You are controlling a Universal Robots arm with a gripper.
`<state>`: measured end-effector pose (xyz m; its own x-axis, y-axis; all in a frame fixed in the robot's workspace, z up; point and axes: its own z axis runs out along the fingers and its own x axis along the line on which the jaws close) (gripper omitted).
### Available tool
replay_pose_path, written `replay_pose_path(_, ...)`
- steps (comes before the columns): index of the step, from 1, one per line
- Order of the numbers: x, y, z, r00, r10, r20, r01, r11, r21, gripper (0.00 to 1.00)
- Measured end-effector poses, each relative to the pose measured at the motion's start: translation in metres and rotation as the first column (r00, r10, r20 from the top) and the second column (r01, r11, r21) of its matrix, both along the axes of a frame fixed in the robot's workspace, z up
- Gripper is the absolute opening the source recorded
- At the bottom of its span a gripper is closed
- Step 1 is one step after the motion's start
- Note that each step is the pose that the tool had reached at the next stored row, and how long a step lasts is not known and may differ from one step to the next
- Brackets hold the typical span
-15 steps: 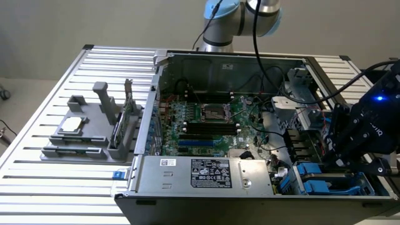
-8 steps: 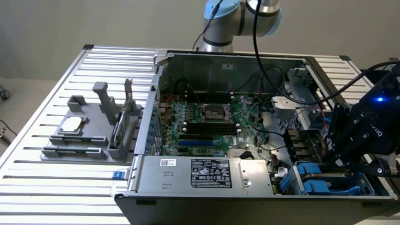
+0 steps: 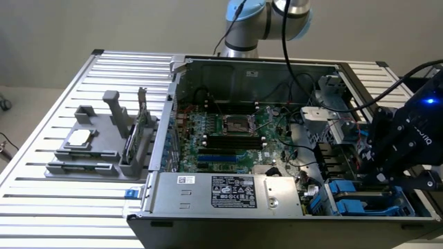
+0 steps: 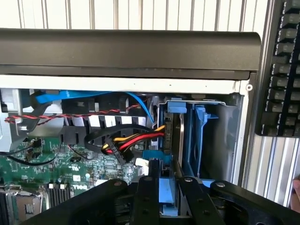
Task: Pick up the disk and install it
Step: 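Insert the second disk wire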
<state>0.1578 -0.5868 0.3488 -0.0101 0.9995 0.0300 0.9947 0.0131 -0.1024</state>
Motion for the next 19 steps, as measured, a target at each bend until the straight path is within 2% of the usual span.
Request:
replay_pose_path(3,-0.003,0.0001,0.0043,1.0000,0.000,-0.0008,0.000,1.0000,0.0001,0.25)
replay_pose_path(13,-0.018,0.0009,0.0090,1.0000,0.000,-0.0044,0.000,1.0000,-0.0001,0.25)
replay_pose_path(19,-0.019,0.0010,0.0090,1.0000,0.001,-0.0045,-0.001,1.0000,0.0001,0.25)
